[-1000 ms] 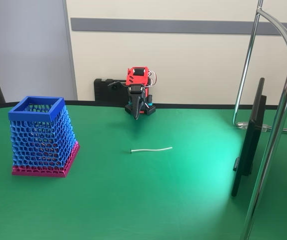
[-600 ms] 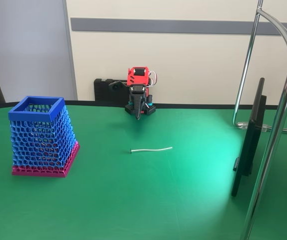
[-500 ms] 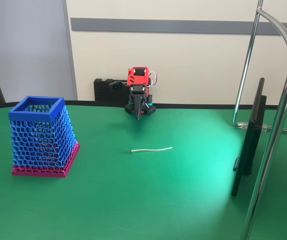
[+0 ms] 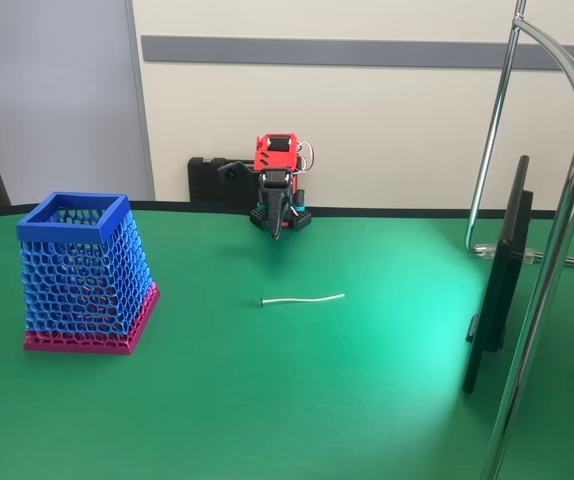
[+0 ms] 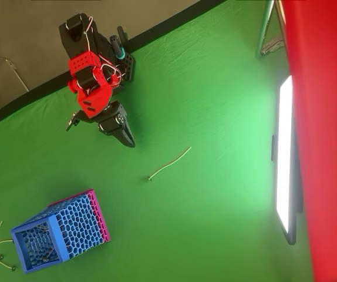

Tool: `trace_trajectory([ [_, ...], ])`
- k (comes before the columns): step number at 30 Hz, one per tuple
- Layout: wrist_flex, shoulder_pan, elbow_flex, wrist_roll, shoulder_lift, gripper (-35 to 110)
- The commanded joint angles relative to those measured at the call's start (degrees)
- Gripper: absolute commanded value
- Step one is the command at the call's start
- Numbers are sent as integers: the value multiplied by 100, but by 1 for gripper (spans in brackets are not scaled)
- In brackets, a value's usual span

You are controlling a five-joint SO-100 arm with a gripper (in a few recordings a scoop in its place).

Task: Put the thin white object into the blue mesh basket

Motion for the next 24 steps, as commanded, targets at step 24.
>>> trace_trajectory([
  [24,-492,-79,-158,-290,-527,1],
])
